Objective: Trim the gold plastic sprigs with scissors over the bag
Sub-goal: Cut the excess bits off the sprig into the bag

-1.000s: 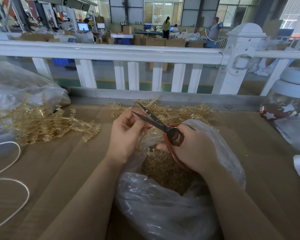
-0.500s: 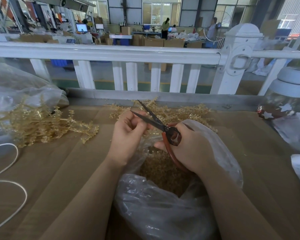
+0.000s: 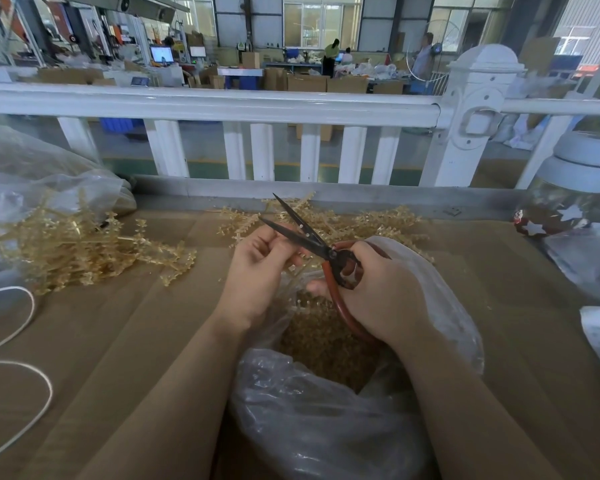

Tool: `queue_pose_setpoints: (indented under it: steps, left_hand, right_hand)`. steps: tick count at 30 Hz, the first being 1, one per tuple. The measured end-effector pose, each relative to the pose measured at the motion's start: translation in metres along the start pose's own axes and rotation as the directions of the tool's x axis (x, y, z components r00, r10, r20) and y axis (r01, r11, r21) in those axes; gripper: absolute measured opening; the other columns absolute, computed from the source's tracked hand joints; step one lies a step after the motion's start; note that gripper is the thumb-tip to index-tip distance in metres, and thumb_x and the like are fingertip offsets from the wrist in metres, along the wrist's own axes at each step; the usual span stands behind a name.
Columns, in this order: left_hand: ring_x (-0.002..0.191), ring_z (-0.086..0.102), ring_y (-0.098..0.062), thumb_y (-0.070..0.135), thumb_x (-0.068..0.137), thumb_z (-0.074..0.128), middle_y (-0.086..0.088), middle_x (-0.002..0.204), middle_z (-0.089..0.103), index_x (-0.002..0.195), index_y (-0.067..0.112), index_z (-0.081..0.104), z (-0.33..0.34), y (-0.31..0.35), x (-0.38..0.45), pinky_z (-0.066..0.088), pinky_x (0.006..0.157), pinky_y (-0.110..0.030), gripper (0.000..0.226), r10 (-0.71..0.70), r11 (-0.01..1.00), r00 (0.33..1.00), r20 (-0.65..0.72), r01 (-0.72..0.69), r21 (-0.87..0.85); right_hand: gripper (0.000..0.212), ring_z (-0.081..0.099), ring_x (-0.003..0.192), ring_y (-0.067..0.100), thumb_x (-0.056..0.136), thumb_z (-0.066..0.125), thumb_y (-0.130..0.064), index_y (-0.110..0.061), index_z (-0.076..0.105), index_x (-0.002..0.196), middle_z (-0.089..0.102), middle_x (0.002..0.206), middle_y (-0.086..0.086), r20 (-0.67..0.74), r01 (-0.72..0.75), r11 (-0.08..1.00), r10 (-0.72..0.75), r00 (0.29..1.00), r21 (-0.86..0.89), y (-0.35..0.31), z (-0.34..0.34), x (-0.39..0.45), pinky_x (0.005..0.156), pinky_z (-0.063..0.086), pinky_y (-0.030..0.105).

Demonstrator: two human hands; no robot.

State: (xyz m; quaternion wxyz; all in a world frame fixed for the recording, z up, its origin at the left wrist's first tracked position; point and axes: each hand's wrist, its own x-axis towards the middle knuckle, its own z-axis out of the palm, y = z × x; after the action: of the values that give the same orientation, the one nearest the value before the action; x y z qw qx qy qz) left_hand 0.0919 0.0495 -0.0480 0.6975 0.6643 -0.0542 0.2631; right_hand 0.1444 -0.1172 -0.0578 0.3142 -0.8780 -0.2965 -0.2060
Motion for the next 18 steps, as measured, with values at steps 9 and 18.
queue_pose_setpoints:
  steps: [9, 18]
  left_hand:
    - [0.066, 0.055, -0.013, 0.013, 0.091, 0.057, 0.000, 0.073, 0.064, 0.086, 0.021, 0.073, 0.001, -0.003, 0.002, 0.048, 0.070, -0.023, 0.018, -0.005, 0.999, 1.000, 0.015, 0.006, -0.053]
    - [0.069, 0.055, -0.018, 0.001, 0.099, 0.052, -0.005, 0.076, 0.066, 0.095, 0.004, 0.067, 0.002, -0.002, 0.000, 0.049, 0.069, -0.022, 0.015, 0.041, 0.999, 0.999, 0.013, -0.041, 0.011]
  right_hand:
    - [0.073, 0.045, 0.067, -0.013, 0.064, 0.033, -0.100, -0.035, 0.057, 0.087, 0.044, 0.069, -0.028, -0.036, -0.004, 1.000, 0.004, 0.999, -0.001, -0.002, -0.002, -0.001, 0.060, 0.032, 0.006]
    - [0.056, 0.037, 0.058, -0.012, 0.068, 0.045, -0.091, -0.036, 0.050, 0.080, 0.033, 0.063, -0.029, -0.054, 0.030, 0.996, -0.034, 0.998, -0.085, -0.009, -0.012, -0.003, 0.053, 0.032, 0.007]
